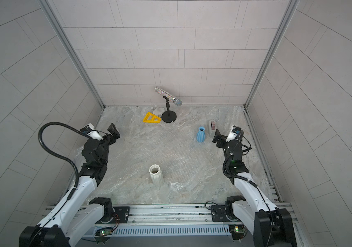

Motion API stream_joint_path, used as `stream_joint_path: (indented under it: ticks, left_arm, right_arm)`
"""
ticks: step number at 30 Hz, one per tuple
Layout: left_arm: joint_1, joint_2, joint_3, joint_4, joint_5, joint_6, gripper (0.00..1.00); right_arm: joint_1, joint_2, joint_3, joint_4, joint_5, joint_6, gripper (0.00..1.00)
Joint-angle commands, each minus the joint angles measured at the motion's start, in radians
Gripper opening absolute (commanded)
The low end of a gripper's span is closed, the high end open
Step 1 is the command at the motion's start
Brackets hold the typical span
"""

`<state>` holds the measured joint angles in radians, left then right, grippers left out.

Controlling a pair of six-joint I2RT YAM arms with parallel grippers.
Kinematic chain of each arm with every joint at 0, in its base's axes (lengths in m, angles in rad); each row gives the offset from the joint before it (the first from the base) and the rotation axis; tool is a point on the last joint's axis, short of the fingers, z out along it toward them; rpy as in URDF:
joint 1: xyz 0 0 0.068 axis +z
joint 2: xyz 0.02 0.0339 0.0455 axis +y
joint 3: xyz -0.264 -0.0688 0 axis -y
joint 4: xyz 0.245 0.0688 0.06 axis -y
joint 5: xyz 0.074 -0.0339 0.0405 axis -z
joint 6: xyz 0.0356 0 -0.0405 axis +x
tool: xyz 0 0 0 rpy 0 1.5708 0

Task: Wrap vases in bubble wrap
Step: Pick up the vase from the center of the board.

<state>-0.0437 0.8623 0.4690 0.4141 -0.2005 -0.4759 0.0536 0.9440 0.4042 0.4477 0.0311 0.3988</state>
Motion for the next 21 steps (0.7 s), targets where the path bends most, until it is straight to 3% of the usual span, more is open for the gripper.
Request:
stream_joint_path:
  ticks: [1, 5, 10, 13, 18, 21]
  left_arm:
    - [0.007, -0.011, 0.025, -0.185, 0.097, -0.154, 1.0]
    - [-0.006, -0.077, 0.095, -0.385, 0.275, -0.136, 1.0]
    - [-0.124, -0.247, 0.115, -0.581, 0.321, -0.064, 1.0]
    - [-0.208, -0.33, 0.134, -0.68, 0.355, -0.019, 1.0]
    - [-0.394, -0.39, 0.124, -0.747, 0.41, 0.012, 1.0]
    - [-0.572, -0.396, 0.111, -0.786, 0.326, 0.039, 1.0]
  right_arm:
    - [0.009, -0.028, 0.064, -0.23, -0.095, 0.123, 1.0]
    - [0.091, -0.076, 0.113, -0.391, -0.141, 0.099, 1.0]
    - [0.279, -0.124, 0.139, -0.537, -0.057, 0.028, 0.99]
    - [0.363, -0.132, 0.14, -0.55, -0.091, 0.001, 1.0]
    - [0.501, -0.103, 0.153, -0.548, -0.159, -0.027, 1.0]
    - [0.555, -0.088, 0.152, -0.522, -0.21, -0.036, 0.99]
